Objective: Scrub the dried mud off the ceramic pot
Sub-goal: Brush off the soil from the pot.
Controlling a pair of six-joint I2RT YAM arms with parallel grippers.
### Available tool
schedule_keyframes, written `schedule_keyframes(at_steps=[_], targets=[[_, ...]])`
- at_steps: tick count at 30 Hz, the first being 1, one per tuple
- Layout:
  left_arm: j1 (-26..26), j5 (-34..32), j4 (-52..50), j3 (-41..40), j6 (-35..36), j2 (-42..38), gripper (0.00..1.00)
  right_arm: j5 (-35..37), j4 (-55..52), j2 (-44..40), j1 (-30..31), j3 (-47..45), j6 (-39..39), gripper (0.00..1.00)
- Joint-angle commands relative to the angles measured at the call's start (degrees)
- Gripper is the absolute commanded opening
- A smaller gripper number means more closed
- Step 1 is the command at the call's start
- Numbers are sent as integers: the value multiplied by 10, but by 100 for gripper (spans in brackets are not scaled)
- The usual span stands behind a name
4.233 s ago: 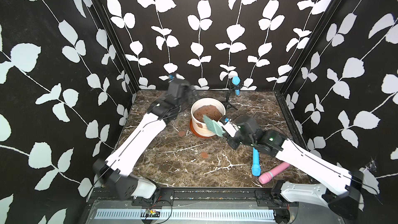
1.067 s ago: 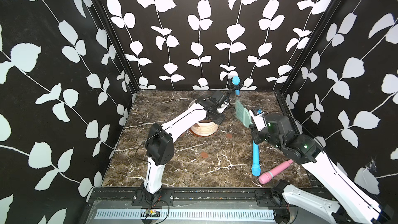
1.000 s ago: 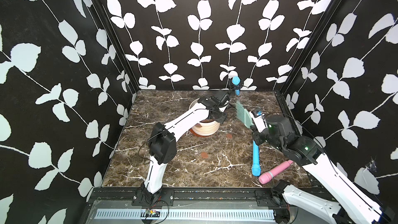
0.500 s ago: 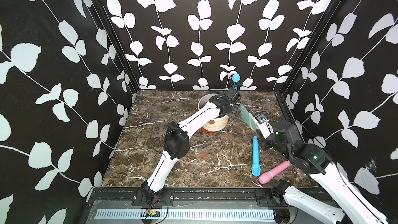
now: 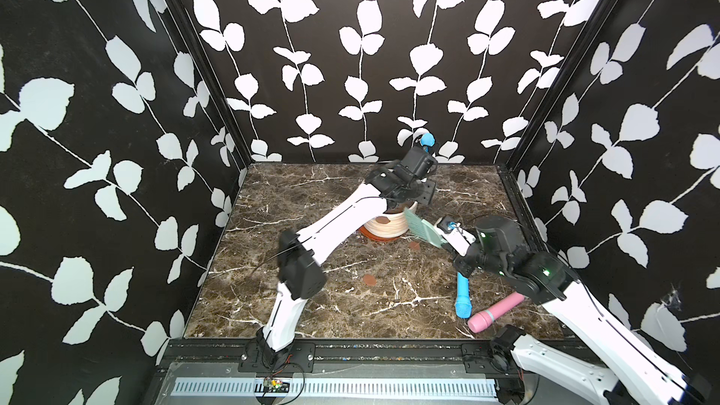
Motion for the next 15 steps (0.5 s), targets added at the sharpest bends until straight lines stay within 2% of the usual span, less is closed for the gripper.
schedule_keyframes(at_steps=[1, 2, 4, 13, 15], targets=[[21, -45, 2, -61, 26, -105, 69, -8, 63, 37, -1, 12, -24, 0], [29, -48, 4, -89, 21, -127, 73, -4, 72, 52, -1, 19, -23, 0], [46, -52, 13, -149, 14, -179, 97, 9, 85, 83, -1, 34, -18, 0], [124, -127, 46, -435, 32, -419, 98, 11, 121, 202, 1, 102, -8, 0], [141, -141, 28, -480, 35, -461, 99, 8, 135, 220, 3, 109, -9, 0]])
